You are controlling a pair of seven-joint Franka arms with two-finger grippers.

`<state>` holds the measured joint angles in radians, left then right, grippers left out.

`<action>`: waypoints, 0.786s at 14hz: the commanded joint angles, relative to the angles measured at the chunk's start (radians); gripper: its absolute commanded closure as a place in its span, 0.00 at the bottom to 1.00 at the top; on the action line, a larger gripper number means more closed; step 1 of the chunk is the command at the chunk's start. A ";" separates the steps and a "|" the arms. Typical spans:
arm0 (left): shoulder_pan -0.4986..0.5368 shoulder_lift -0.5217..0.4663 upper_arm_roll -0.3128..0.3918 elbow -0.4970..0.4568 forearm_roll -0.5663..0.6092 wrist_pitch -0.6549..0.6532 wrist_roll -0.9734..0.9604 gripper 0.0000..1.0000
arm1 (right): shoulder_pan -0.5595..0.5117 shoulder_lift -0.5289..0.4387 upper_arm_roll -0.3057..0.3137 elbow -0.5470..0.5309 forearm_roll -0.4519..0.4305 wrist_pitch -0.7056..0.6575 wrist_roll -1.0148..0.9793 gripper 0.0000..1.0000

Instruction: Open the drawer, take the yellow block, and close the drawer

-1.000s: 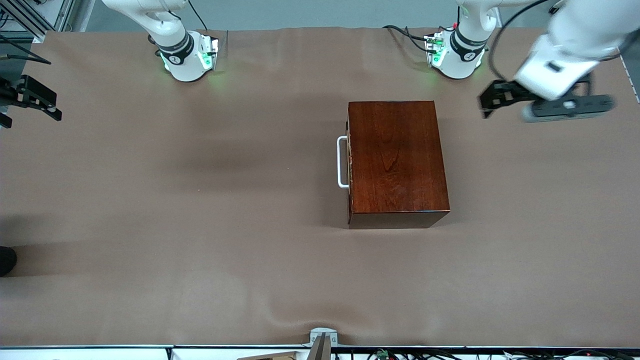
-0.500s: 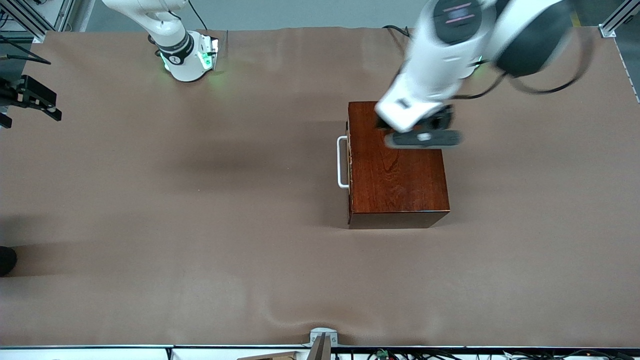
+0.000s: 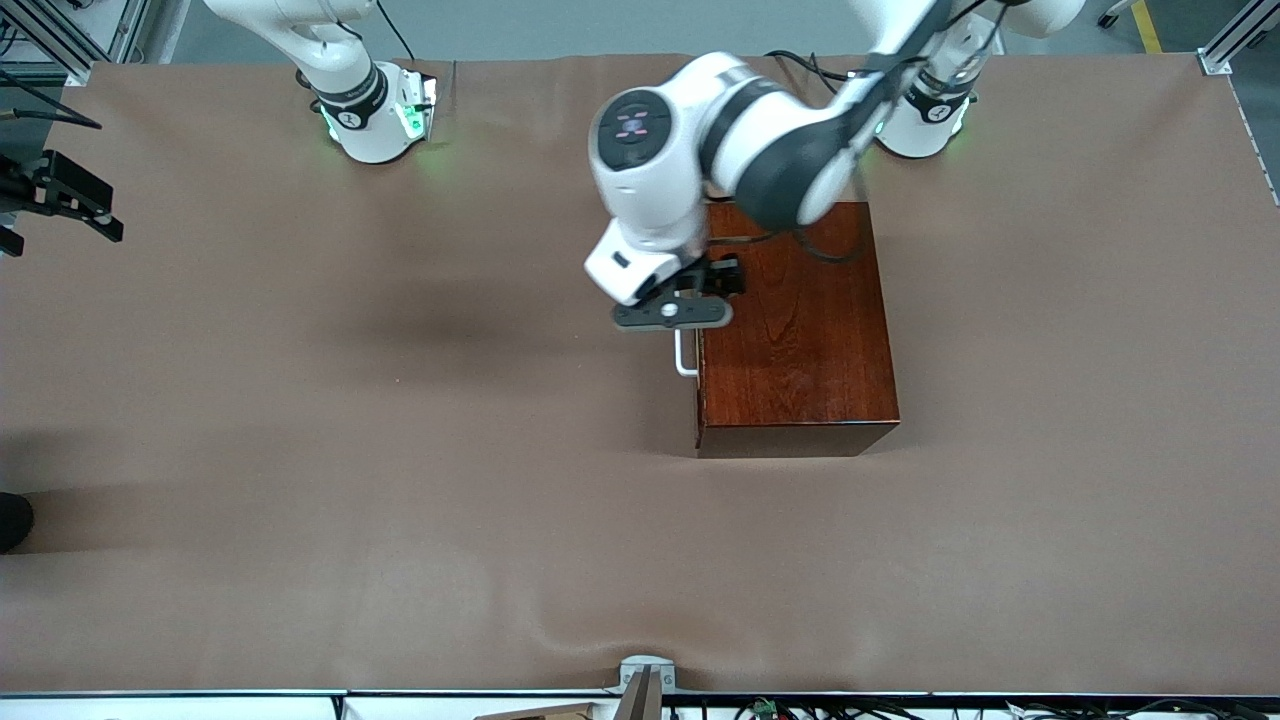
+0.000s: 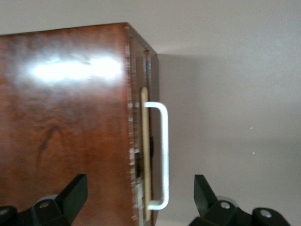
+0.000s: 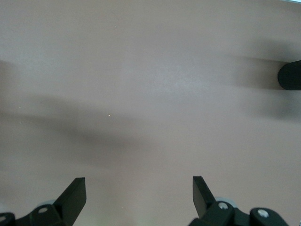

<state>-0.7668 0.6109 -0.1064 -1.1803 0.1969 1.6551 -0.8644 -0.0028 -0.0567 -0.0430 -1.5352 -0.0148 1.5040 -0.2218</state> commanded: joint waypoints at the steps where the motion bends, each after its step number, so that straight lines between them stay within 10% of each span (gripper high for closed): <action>1: -0.077 0.096 0.062 0.103 0.019 0.011 -0.051 0.00 | -0.005 -0.015 0.002 -0.008 0.012 0.002 0.015 0.00; 11: -0.114 0.204 0.074 0.076 0.032 0.048 -0.053 0.00 | -0.003 -0.015 0.000 -0.008 0.012 0.002 0.015 0.00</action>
<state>-0.8677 0.7816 -0.0426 -1.1401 0.1971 1.7149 -0.9130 -0.0028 -0.0567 -0.0431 -1.5352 -0.0148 1.5040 -0.2217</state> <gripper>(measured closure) 0.000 0.000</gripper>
